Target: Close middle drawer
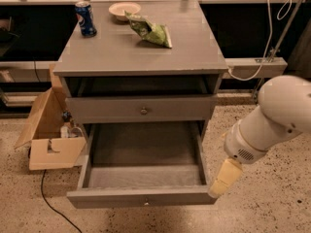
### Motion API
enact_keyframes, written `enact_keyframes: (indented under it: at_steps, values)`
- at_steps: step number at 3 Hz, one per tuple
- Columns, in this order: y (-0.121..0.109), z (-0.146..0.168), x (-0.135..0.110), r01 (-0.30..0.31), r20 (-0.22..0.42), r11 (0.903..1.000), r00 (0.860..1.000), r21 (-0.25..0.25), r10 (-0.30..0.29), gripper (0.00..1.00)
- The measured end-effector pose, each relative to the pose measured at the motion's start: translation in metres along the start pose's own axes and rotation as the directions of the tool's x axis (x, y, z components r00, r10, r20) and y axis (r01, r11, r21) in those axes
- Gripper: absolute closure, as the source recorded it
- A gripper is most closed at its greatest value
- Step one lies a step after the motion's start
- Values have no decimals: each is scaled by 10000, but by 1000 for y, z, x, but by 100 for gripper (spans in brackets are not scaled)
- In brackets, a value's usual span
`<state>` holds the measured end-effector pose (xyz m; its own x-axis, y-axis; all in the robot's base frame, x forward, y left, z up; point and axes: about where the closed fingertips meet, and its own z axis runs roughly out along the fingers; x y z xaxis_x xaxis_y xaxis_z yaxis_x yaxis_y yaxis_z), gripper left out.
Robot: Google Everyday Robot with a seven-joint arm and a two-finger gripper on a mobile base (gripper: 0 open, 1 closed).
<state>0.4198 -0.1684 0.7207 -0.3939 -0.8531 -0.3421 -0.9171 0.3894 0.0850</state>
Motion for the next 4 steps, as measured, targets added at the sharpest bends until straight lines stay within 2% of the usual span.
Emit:
enact_keyframes:
  at_steps: [1, 2, 3, 4]
  values:
    - [-4, 58, 25, -412, -102, 9987, 9991, -306, 409, 0]
    - [-6, 128, 53, -1035, -210, 9930, 9945, -562, 1024, 0]
    - [-8, 168, 69, -1428, -197, 9876, 9897, -656, 1418, 0]
    - [-13, 211, 98, -2109, -220, 9754, 9775, -648, 2099, 26]
